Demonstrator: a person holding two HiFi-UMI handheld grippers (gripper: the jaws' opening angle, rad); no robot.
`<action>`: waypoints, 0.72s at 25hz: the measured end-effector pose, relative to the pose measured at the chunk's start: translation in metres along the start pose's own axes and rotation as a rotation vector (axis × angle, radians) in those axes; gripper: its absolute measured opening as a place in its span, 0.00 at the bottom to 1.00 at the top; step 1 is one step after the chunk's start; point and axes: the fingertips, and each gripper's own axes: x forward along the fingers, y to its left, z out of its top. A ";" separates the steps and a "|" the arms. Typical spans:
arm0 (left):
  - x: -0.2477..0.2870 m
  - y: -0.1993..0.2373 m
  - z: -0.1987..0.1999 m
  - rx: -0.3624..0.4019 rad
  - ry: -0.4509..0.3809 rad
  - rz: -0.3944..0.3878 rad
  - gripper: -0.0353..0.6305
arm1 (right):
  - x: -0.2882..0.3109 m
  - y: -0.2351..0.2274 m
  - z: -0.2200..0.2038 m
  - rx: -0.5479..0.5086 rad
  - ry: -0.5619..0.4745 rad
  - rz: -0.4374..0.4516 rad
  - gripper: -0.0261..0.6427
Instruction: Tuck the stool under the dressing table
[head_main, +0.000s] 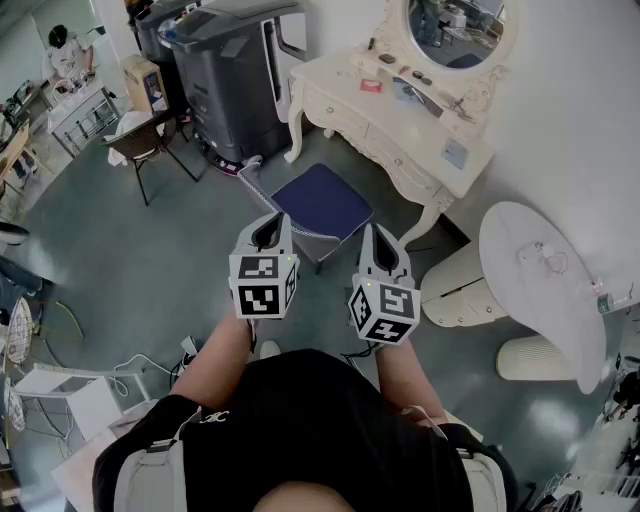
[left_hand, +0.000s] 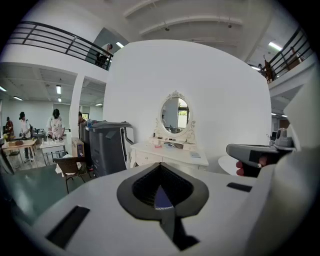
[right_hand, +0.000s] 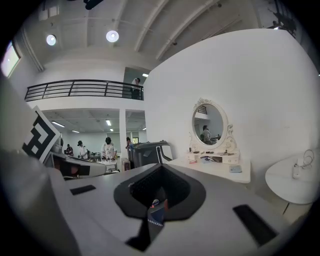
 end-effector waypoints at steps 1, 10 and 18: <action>-0.001 -0.001 -0.001 0.000 0.003 0.003 0.06 | -0.001 0.000 -0.001 0.000 0.005 0.003 0.05; -0.002 -0.002 -0.012 -0.009 0.032 0.007 0.06 | -0.003 -0.003 -0.007 0.016 0.028 0.009 0.05; -0.003 0.005 -0.019 -0.016 0.049 0.000 0.06 | 0.005 0.011 -0.018 -0.005 0.074 0.015 0.05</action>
